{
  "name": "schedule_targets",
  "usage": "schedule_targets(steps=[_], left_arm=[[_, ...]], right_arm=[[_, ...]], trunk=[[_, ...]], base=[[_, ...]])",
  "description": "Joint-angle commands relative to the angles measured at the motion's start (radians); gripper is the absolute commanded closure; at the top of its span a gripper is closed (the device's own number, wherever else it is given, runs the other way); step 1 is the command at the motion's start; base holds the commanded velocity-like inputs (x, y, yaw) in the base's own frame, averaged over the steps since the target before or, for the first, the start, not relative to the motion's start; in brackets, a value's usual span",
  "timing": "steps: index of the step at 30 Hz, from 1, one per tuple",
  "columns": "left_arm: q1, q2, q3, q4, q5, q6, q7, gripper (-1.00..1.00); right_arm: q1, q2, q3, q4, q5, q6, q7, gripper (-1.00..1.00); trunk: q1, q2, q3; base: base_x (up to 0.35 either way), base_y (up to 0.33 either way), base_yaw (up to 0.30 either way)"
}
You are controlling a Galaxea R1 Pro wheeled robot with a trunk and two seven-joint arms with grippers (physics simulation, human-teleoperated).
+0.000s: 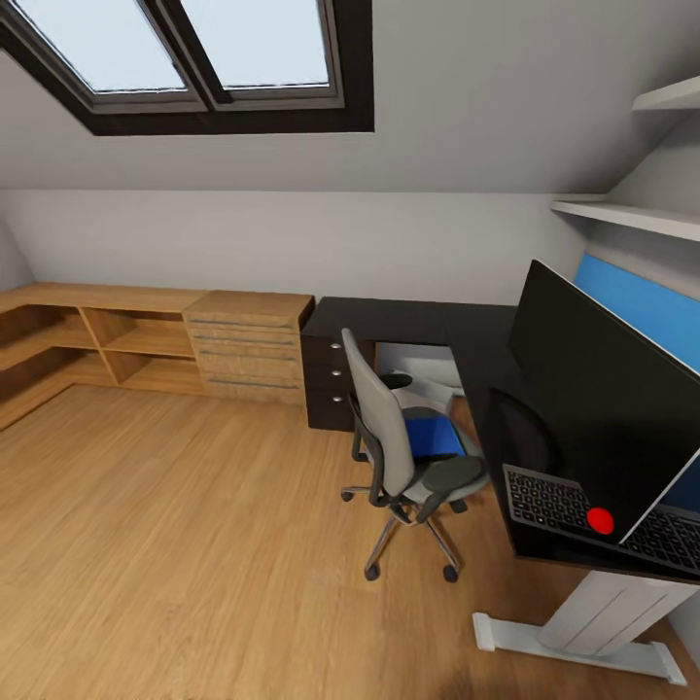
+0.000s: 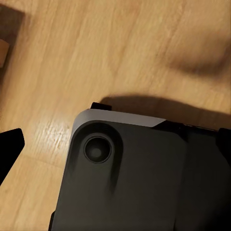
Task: In the bedroom, organize the workspace by keeping the computer under the desk, ensuring the monitor is on the desk, placing the keyboard on the desk next to the monitor, placing the mouse on the desk next to the keyboard, moving the folder from the swivel chair onto the desk next to the mouse, stacking the notebook on top of the folder with the pen on top of the notebook, and positioning the swivel chair next to the desk.
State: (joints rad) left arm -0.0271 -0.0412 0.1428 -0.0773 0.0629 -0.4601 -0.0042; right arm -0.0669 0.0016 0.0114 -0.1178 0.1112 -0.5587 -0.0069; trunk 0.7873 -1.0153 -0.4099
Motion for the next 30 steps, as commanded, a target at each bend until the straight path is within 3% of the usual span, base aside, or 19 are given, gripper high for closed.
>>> schedule_targets(steps=[1, 30], left_arm=[[-0.001, 0.0, 0.0, 0.001, 0.006, -0.003, 0.0, -1.0], [-0.001, 0.001, -0.002, 0.001, 0.006, -0.001, -0.007, -1.0]], right_arm=[[-0.001, 0.0, 0.0, 0.001, 0.004, -0.003, -0.001, -1.0], [-0.001, -0.006, -0.004, 0.001, 0.0, -0.041, -0.001, -1.0]], trunk=[[0.0, -0.001, -0.001], [0.0, -0.001, -0.001]], base=[[0.0, 0.0, 0.02], [0.0, 0.019, 0.002]])
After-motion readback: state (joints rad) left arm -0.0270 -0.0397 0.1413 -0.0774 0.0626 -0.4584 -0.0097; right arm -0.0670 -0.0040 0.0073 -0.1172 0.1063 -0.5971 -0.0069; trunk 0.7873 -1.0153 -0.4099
